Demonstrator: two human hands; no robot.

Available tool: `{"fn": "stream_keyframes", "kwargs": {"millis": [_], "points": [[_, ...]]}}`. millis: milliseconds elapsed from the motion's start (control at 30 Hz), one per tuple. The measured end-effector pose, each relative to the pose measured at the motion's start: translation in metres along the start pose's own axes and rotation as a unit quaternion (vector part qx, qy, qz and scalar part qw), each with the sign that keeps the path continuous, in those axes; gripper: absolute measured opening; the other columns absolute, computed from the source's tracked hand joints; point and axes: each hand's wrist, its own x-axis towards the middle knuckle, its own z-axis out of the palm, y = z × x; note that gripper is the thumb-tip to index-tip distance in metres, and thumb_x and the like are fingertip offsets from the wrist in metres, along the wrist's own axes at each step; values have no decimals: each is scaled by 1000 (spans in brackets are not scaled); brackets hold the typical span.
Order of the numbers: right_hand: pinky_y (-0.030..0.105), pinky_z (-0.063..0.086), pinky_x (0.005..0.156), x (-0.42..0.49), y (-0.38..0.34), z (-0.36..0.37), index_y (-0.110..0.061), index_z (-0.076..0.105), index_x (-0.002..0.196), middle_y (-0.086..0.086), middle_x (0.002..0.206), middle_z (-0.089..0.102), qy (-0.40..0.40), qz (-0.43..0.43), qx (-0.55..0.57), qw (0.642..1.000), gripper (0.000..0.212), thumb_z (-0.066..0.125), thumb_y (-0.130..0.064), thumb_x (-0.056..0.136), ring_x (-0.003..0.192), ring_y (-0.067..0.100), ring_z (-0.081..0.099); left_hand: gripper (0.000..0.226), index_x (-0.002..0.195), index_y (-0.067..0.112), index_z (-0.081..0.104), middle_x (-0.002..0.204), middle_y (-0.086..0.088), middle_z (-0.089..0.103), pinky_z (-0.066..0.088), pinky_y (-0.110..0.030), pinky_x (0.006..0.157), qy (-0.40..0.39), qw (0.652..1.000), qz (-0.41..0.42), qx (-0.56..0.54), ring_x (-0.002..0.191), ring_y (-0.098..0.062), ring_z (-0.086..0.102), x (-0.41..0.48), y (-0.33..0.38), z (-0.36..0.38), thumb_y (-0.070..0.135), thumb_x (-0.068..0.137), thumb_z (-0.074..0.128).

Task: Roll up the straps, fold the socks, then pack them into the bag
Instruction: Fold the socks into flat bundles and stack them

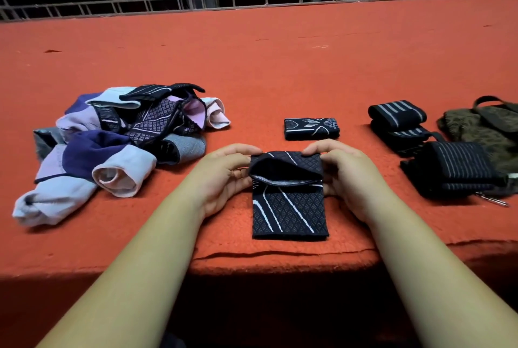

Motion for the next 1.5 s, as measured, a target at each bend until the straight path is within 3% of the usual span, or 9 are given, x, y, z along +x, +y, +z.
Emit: {"fn": "stream_keyframes", "kwargs": {"millis": [67,167,367,533,667,933,1167,1333,1500], "points": [[30,44,57,0,-1,-1,-19,75,96,-1,68,65,-15,10,21,1000,33,43,-15,100,60,17,54,27,111,11,76,95,-6,77,61,-24,73,6,1000,6,1,79,-15,70,0,0,1,2,99,53],[29,46,58,-1,1,-3,-23,75,101,6,86,71,-36,1,-6,999,23,58,-37,100,74,26,59,23,114,13,73,98,-7,75,61,-27,76,-8,1000,18,-7,85,-19,71,-1,0,3,9,101,54],[23,44,49,-6,1,-3,-29,71,117,-1,93,71,-54,2,-41,998,23,76,-32,94,64,15,63,54,137,13,63,114,-14,74,61,-32,78,-82,996,20,43,95,-21,73,-3,-6,3,17,86,80],[35,50,71,-6,3,-9,-42,56,141,-5,116,79,-94,2,-73,993,62,85,-32,87,85,22,69,53,137,9,61,125,-18,75,59,-38,91,-69,996,26,46,107,-26,72,1,-9,0,-4,88,75],[29,44,59,-2,5,-11,-31,43,153,4,119,78,-101,23,-102,989,82,88,-22,85,73,17,60,44,133,-3,61,125,-23,73,60,-38,90,-58,997,36,27,105,-28,71,2,-10,1,-6,91,72],[14,46,49,-4,3,-8,-5,70,124,4,99,81,-111,17,-40,993,31,71,5,95,70,5,72,33,126,-1,66,117,-17,78,64,-36,86,-33,998,45,26,99,-25,75,2,-12,4,1,94,73],[29,55,66,1,11,-13,-4,73,121,19,115,78,-84,-2,-26,996,26,73,-1,95,91,26,72,38,131,6,68,133,-28,68,49,-46,107,-121,991,10,57,118,-36,64,3,-10,1,5,93,74],[27,40,49,0,11,-12,-11,73,118,7,84,72,-105,-25,-90,990,23,76,-17,96,58,14,53,40,135,0,62,129,-20,73,56,-50,104,-91,994,33,51,122,-39,69,3,-11,2,0,96,70],[23,44,50,0,11,-13,-8,69,122,3,89,77,-121,-15,-59,991,25,72,-5,97,63,13,64,44,138,4,60,131,-17,73,61,-39,99,-117,991,31,48,121,-32,71,1,-10,1,-1,95,70]]}}
